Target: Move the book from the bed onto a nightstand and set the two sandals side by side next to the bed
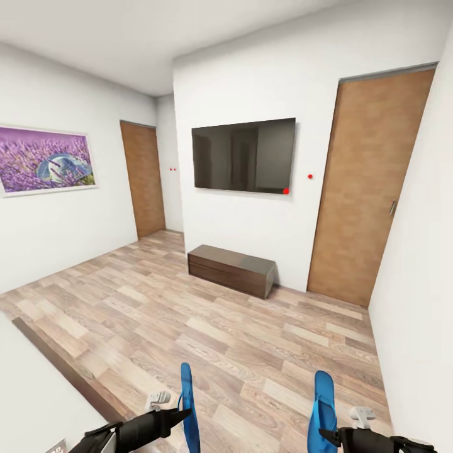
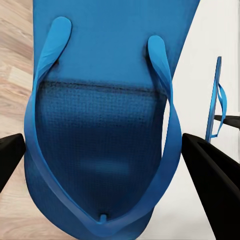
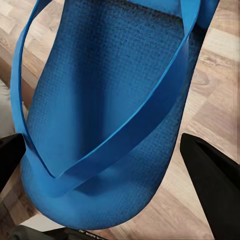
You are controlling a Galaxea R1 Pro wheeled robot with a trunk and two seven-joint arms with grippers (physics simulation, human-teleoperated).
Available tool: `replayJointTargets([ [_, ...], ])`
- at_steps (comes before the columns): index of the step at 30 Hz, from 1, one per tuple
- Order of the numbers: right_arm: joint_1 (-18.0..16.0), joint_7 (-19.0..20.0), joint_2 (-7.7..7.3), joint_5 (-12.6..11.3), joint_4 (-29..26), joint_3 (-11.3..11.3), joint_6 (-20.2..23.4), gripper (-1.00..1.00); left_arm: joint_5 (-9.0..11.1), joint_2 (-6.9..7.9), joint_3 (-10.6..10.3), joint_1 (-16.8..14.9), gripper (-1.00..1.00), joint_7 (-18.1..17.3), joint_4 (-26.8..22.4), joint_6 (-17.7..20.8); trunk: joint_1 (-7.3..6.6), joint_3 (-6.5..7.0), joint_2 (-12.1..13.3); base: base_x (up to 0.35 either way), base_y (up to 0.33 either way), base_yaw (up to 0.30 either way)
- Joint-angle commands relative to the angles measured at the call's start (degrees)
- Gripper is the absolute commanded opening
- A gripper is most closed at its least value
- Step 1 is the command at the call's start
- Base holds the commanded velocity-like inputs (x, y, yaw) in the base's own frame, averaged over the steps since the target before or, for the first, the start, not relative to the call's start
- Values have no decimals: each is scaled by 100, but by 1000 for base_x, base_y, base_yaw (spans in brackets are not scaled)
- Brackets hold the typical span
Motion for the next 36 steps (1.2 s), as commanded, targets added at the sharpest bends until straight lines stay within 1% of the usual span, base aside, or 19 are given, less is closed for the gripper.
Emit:
replayJointTargets([
  [1, -3, 12, -4, -62, -4, 18, 51, -100, -50, -4, 50, -1, -100, -34, -9, 56, 2, -3, -4, 0, 0, -83],
  [7, -3, 7, -4, -62, -5, 19, 51, -100, -50, -4, 50, -1, -100, -34, -9, 56, 2, -38, -4, 0, 0, -25],
  [36, -3, -3, -4, -62, -4, 14, 51, -100, -50, -2, 51, -1, -100, -34, -9, 56, 2, -299, -4, 0, 0, 0],
])
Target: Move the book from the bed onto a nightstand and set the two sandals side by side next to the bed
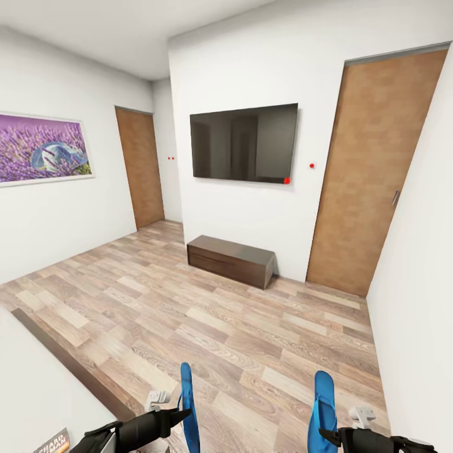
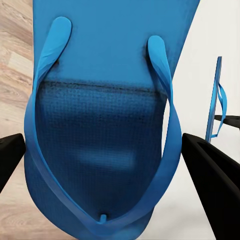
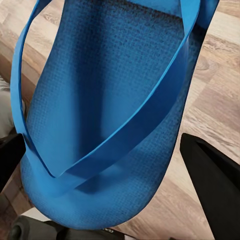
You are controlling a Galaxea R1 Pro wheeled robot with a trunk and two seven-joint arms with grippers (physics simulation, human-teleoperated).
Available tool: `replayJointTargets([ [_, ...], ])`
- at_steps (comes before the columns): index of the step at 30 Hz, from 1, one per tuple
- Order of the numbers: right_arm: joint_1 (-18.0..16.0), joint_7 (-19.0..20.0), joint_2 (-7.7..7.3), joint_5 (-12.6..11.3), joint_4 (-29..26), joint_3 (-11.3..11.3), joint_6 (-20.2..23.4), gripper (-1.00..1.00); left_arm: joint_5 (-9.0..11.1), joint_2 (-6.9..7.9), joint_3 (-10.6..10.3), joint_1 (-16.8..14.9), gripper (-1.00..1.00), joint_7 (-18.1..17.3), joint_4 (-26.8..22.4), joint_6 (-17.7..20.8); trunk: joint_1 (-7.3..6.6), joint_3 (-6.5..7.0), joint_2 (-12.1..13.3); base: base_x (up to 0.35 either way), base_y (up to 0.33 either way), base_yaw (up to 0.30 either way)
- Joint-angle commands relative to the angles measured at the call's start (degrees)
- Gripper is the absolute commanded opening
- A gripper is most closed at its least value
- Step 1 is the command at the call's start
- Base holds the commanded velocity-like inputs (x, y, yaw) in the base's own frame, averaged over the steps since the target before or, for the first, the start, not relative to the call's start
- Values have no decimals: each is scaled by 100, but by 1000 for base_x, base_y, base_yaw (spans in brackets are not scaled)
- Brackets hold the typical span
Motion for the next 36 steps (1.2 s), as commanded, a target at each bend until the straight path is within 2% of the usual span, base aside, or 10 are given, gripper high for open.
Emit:
replayJointTargets([
  [1, -4, 11, -5, -64, -6, 17, 51, -100, -49, -4, 51, -4, -100, -34, -9, 56, 3, -17, -9, 0, 0, 0],
  [36, -4, 18, -5, -64, -8, 18, 51, -100, -49, -2, 53, -4, -100, -34, -9, 56, 3, -333, -9, 0, 0, 0],
])
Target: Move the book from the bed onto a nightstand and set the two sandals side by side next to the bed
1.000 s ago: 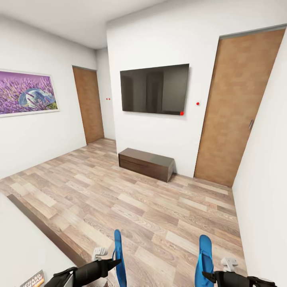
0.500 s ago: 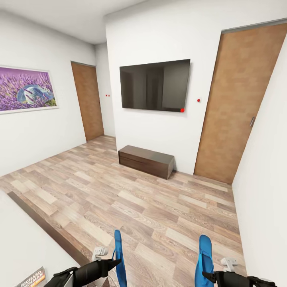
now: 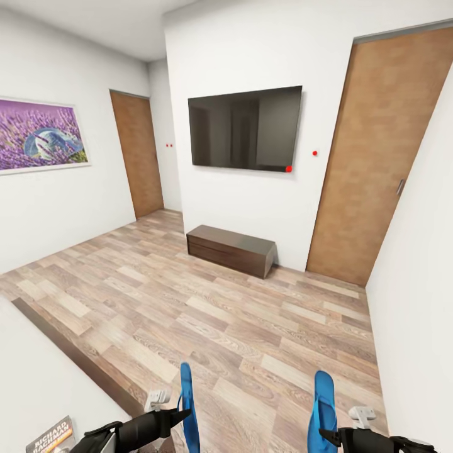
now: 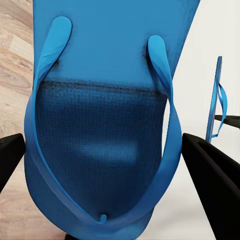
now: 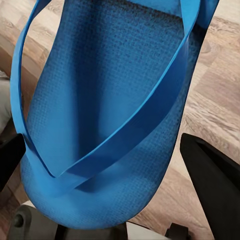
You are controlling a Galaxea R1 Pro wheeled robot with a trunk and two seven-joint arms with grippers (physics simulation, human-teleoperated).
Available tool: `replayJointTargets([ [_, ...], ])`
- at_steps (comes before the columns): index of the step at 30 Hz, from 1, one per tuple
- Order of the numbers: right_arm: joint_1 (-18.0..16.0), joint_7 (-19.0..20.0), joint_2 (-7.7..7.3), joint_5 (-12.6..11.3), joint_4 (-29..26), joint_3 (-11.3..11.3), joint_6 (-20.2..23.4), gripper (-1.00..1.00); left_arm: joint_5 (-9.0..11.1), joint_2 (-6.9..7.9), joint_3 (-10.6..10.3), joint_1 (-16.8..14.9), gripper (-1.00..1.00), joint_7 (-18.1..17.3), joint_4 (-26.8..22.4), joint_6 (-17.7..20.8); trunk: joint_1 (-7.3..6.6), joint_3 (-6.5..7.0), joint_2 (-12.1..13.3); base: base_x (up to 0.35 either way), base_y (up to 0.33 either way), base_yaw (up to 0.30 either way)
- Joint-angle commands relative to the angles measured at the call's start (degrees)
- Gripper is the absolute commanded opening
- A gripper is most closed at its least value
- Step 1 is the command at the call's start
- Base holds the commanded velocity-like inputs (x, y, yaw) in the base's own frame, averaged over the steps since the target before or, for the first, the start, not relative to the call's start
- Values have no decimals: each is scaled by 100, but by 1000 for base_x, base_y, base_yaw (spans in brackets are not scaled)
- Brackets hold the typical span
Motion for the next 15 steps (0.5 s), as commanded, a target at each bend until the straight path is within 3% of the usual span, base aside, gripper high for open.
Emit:
replayJointTargets([
  [1, -5, 10, -5, -64, -6, 17, 52, -100, -49, -3, 51, -5, -100, -35, -9, 57, 3, -21, -12, 0, 0, 0],
  [15, -5, 10, -5, -65, -9, 18, 52, -100, -49, -8, 50, -5, -100, -35, -9, 57, 3, -148, -12, 0, 0, 0],
])
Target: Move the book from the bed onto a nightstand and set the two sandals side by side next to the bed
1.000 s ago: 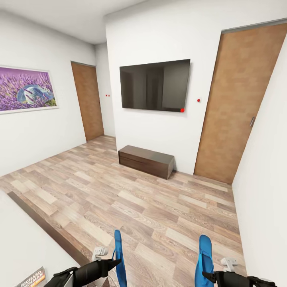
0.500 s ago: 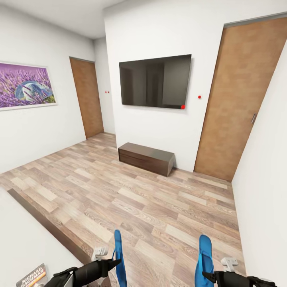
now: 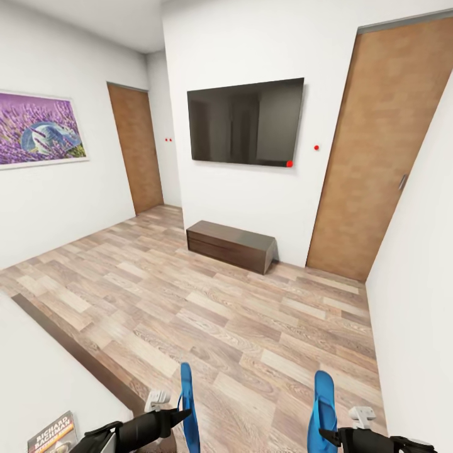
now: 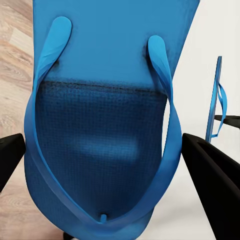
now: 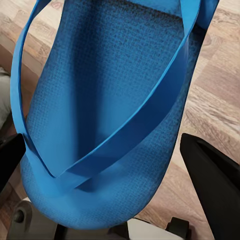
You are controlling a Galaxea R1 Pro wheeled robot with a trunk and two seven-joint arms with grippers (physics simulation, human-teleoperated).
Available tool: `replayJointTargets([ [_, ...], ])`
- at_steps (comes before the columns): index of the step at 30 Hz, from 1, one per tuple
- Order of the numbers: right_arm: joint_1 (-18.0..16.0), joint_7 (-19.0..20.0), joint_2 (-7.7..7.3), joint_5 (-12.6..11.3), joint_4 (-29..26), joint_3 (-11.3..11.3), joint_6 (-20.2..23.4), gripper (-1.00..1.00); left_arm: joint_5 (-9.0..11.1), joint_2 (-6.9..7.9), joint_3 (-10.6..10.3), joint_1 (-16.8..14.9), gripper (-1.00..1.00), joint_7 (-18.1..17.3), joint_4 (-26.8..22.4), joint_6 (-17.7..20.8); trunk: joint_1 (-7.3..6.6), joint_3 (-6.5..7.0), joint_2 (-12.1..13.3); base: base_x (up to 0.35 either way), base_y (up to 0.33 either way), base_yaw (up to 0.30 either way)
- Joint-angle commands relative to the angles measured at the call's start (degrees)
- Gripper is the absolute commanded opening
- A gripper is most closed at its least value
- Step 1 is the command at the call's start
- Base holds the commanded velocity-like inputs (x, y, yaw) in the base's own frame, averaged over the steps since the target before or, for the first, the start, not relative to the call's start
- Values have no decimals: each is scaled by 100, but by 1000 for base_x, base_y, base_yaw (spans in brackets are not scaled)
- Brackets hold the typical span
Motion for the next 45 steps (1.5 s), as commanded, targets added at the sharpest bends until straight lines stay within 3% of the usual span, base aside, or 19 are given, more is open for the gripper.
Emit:
replayJointTargets([
  [1, -5, 10, -5, -63, -6, 17, 52, -100, -49, -5, 51, -5, -100, -35, -9, 57, 3, -21, -12, 0, 0, 0],
  [23, -5, 15, -5, -71, -4, 16, 52, -100, -49, 1, 53, -5, -100, -41, -9, 58, 3, -160, -12, 0, 0, -3],
  [45, -5, 19, -5, -71, -12, 25, 52, -100, -49, 1, 58, -5, -100, -44, -9, 58, 3, -160, -12, 0, 0, -247],
])
